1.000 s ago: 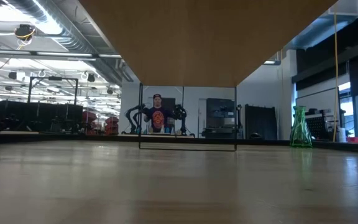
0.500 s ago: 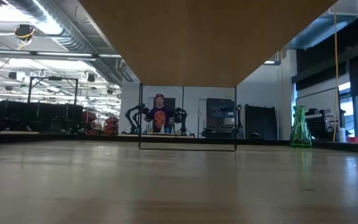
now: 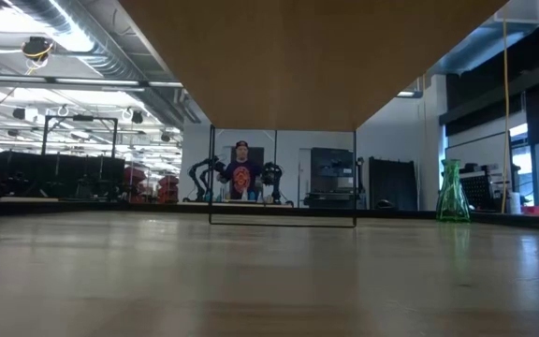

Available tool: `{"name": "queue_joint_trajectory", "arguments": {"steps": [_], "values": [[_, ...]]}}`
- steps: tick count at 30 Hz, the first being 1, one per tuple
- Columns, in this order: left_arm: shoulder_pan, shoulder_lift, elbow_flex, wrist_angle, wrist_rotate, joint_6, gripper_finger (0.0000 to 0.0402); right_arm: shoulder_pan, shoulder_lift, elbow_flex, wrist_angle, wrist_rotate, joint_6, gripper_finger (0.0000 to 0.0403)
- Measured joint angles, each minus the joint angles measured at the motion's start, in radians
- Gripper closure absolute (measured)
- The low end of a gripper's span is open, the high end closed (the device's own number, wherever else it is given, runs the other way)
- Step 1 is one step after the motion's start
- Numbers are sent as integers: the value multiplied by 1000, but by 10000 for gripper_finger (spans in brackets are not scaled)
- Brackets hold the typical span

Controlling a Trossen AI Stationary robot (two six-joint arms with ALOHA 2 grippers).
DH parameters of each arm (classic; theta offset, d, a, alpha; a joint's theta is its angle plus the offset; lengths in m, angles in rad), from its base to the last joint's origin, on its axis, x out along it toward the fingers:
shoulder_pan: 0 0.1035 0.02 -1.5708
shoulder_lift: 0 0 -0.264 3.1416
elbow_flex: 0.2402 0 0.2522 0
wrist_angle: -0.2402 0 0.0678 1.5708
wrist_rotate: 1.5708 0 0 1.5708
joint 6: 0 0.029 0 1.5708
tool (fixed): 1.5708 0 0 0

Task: Sort vases onto shelf
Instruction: Put the top white vase on the shelf aligned with the other white vase

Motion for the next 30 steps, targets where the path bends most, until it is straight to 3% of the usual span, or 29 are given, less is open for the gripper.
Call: {"name": "queue_joint_trajectory", "arguments": {"steps": [22, 30], "values": [[-3, 0, 0, -35, -3, 0, 205, 0, 0, 0, 0, 0, 0, 256], [-3, 1, 0, -36, -16, 5, 154, 0, 0, 0, 0, 0, 0, 256]]}}
